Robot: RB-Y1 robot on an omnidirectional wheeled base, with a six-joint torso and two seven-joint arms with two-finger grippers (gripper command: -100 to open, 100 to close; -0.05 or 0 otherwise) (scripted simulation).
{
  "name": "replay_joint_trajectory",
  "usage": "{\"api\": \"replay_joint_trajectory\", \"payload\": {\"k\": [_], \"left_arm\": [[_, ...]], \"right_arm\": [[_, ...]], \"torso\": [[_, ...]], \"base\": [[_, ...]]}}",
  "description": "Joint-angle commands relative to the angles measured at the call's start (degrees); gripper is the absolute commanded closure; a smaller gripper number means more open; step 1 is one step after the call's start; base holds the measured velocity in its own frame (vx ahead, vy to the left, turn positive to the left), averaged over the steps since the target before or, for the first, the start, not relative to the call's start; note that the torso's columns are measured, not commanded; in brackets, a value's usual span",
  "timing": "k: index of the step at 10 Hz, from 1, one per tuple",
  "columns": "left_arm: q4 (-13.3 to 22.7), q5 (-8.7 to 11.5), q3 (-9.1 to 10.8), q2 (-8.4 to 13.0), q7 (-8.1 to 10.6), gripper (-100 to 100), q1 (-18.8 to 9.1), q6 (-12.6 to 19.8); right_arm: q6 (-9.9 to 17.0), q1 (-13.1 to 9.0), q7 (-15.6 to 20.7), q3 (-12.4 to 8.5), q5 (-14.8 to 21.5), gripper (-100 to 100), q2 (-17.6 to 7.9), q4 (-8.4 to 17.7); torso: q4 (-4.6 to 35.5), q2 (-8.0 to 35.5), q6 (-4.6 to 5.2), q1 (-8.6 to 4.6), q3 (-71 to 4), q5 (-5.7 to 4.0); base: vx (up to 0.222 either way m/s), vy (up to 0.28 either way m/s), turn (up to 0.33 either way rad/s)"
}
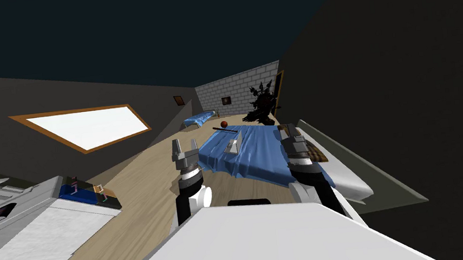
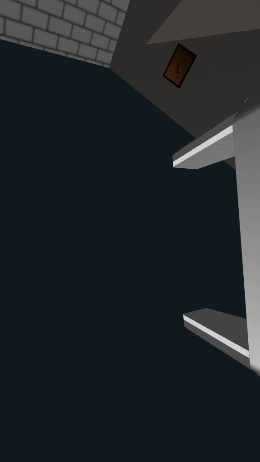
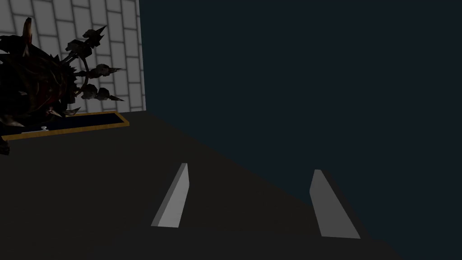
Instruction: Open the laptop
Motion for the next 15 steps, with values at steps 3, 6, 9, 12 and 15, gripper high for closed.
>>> {"api": "replay_joint_trajectory", "payload": {"k": [3,6,9,12,15], "left_arm": [[-0.01,0.00,0.00,0.00,0.00,0,0.00,0.00],[-0.01,0.00,0.00,0.00,0.00,0,0.00,0.00],[-0.02,0.00,0.00,0.00,0.00,0,0.00,0.00],[0.01,0.00,0.00,0.00,0.00,0,0.00,0.00],[0.01,0.00,0.00,0.00,0.00,0,0.01,0.00]], "right_arm": [[0.00,0.00,0.00,0.00,0.00,0,0.00,-0.01],[0.00,0.00,0.00,0.00,0.00,0,0.00,-0.01],[-0.01,0.00,0.00,0.00,0.00,0,0.00,-0.02],[2.71,-1.67,0.67,0.42,3.37,-100,-4.79,3.02],[6.23,-3.80,1.55,0.97,7.79,-100,-7.25,6.81]], "torso": [[10.06,10.03,0.00,0.00,-20.14,0.00],[22.68,22.69,0.00,0.00,-45.36,0.00],[35.37,35.39,0.00,0.00,-70.73,0.00],[42.05,42.06,0.00,0.09,-84.27,0.03],[42.27,42.25,0.00,0.02,-84.59,0.01]], "base": [[0.000,0.000,0.000],[0.000,0.000,0.000],[0.000,0.000,0.000],[0.011,0.032,0.059],[0.022,0.049,0.069]]}}
